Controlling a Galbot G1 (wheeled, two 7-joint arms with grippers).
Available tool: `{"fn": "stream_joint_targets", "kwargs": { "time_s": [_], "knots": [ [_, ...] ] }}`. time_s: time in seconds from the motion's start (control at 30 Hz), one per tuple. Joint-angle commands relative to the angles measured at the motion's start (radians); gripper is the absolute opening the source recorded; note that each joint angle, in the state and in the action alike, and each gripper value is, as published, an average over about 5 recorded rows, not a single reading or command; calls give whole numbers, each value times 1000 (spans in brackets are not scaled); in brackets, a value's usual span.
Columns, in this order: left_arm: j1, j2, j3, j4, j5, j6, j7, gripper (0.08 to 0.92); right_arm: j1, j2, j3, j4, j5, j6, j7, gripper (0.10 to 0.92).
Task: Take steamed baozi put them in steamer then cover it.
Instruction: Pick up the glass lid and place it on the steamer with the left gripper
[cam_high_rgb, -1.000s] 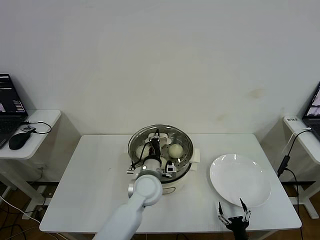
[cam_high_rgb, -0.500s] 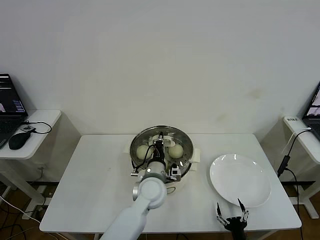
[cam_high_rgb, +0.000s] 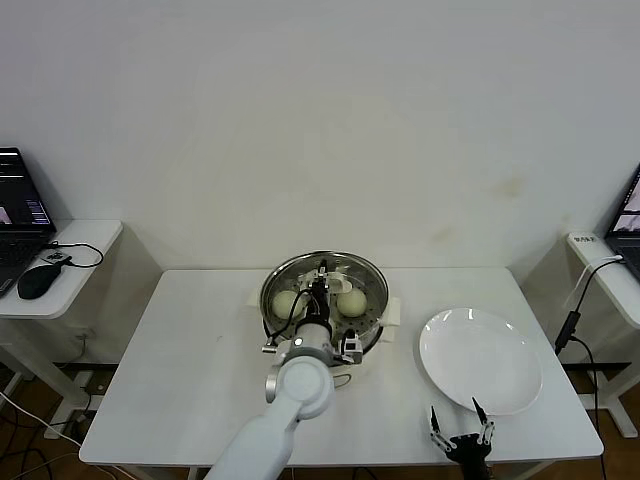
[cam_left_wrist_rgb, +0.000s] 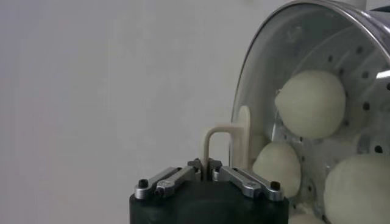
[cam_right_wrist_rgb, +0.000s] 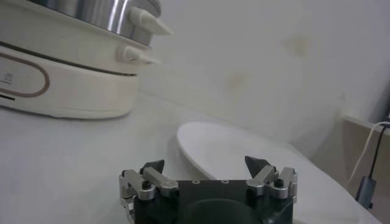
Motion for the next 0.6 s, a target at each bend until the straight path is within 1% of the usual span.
{"fn": "stream_joint_targets", "kwargs": {
  "time_s": [0.03,0.37,0.43,0.5,0.6],
  "knots": [
    [15,-2,-5,-8,12,-10,-7,350,0,0,-2,1,-1,0,-1,823],
    [16,-2,-4,-6,17,-20,-2,644,-2,0,-7,2,-2,0,-3,823],
    [14,-3,-4,-1,18,-23,-1,690,-2,0,-7,2,-2,0,-3,823],
    [13,-3,-4,2,19,-26,0,710,-2,0,-7,2,-2,0,-4,823],
    [12,-2,-3,4,22,-29,3,655,-2,0,-6,2,-1,1,-4,823]
  ]
}}
